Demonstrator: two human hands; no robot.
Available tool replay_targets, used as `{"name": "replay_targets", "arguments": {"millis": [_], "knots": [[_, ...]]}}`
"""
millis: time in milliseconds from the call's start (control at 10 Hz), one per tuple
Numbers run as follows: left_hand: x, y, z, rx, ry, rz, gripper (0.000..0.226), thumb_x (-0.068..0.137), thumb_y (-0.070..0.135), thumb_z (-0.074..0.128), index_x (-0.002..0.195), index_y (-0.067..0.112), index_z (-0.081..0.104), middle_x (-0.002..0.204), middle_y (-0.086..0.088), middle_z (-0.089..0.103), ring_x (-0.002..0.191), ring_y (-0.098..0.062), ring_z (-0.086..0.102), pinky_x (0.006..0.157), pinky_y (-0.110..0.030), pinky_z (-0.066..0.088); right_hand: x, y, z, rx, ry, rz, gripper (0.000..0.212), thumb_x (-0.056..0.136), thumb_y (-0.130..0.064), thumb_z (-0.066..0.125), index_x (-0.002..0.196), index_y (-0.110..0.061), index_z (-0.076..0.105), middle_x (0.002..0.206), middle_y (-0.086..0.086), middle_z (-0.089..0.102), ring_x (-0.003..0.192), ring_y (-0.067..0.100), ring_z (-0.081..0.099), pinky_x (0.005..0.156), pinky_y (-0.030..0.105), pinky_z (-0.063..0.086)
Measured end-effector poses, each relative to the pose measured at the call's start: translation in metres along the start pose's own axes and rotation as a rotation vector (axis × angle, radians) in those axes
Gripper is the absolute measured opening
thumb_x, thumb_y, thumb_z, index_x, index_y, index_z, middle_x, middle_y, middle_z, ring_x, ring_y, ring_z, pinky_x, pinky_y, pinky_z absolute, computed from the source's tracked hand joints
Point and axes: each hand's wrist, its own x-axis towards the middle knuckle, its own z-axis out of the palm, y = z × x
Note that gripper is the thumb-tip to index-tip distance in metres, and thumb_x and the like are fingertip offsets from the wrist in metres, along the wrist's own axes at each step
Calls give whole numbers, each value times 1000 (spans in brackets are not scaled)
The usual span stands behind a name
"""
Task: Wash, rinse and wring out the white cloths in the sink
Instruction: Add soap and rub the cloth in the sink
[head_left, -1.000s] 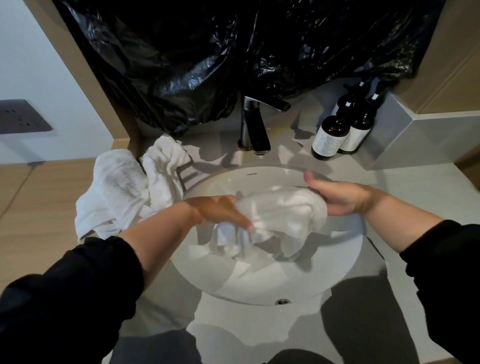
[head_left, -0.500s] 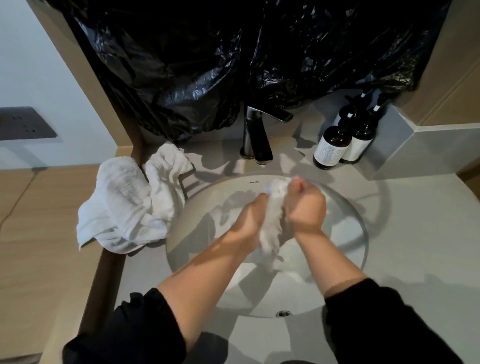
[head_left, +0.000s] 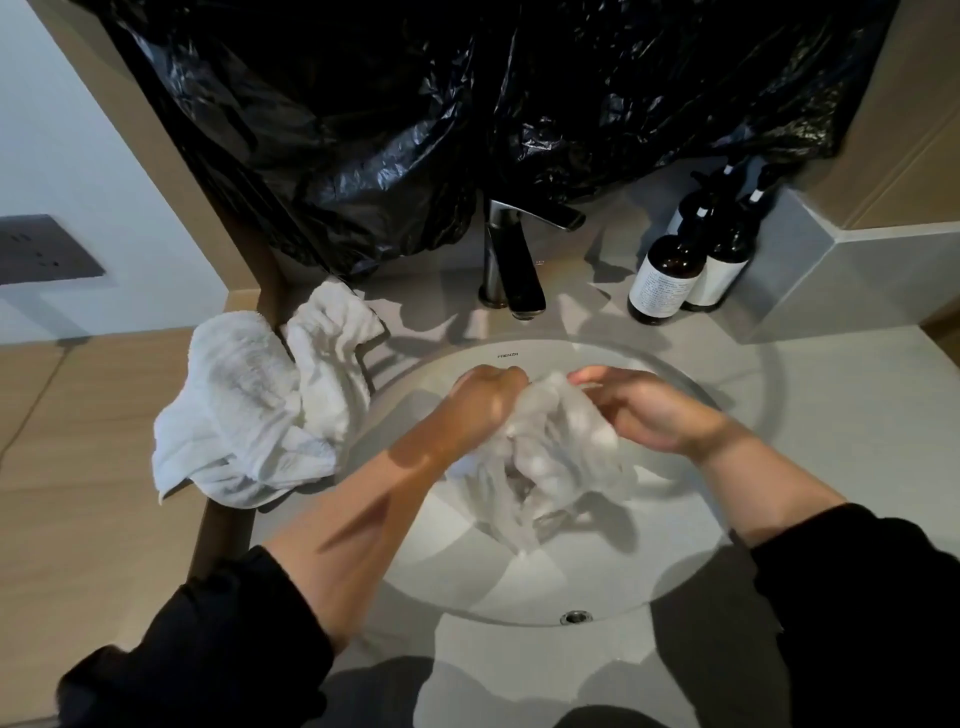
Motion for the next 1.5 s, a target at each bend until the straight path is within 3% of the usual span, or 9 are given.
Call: {"name": "replay_targets", "arguments": {"millis": [200,400,500,600,700,800,900,1100,1500], "knots": [[-3,10,1,197,124,217,43,103,27,32,83,2,61,83,-13,60,82,-26,54,73,-31,41,-10,-7,30,-25,-484,201,76,80,-70,41,130,-13,52,130,11,60,126,27,52,99,33,45],[4,-25,-9,47,257,141,45,101,53,18,91,30,55,92,9,56,90,-9,49,83,-21,46,-38,-36,38,-441,58,-107,75,74,-76,44,84,-8,73,82,15,72,79,30,68,73,41,53],[3,-44,2,-348,153,153,53,102,52,20,99,20,62,92,-5,72,89,-13,66,84,-15,47,-38,-47,43,-461,187,-184,109,64,-95,32,106,1,62,109,28,63,100,39,62,98,52,45],[0,-52,22,-428,-78,12,56,90,70,32,105,25,63,123,-4,61,121,-17,52,113,-35,33,-35,-52,45,-299,225,-215,110,54,-99,38,120,-14,61,122,12,64,118,25,59,108,47,40],[4,-49,24,-469,93,-20,54,89,64,43,102,18,68,109,-9,68,110,-24,61,103,-40,45,-38,-49,32,-321,338,-202,87,74,-87,35,112,-14,64,114,4,66,109,21,61,102,42,44],[8,-35,7,-674,284,-60,29,95,36,56,83,12,67,78,-6,67,79,-24,65,82,-36,52,-42,-38,18,-753,523,-187,60,97,-56,33,70,-8,56,70,9,57,76,30,56,67,35,38],[11,-20,3,-601,243,-79,30,98,43,46,77,26,59,81,2,62,78,-17,59,87,-35,50,-46,-26,33,-838,738,-308,40,100,-40,39,85,-9,60,82,16,65,86,36,59,68,32,33],[5,3,24,-767,101,-136,41,103,25,32,72,15,56,56,-1,56,52,-12,56,53,-24,45,-32,-18,106,-607,796,-418,33,99,-41,38,84,-16,55,71,9,57,80,36,57,70,35,41],[2,-4,30,-917,-23,-238,28,103,23,34,81,20,52,80,2,56,71,-12,54,67,-27,46,-11,-9,89,-616,852,-367,35,98,-30,30,73,-19,53,76,8,58,78,32,59,66,32,40]]}}
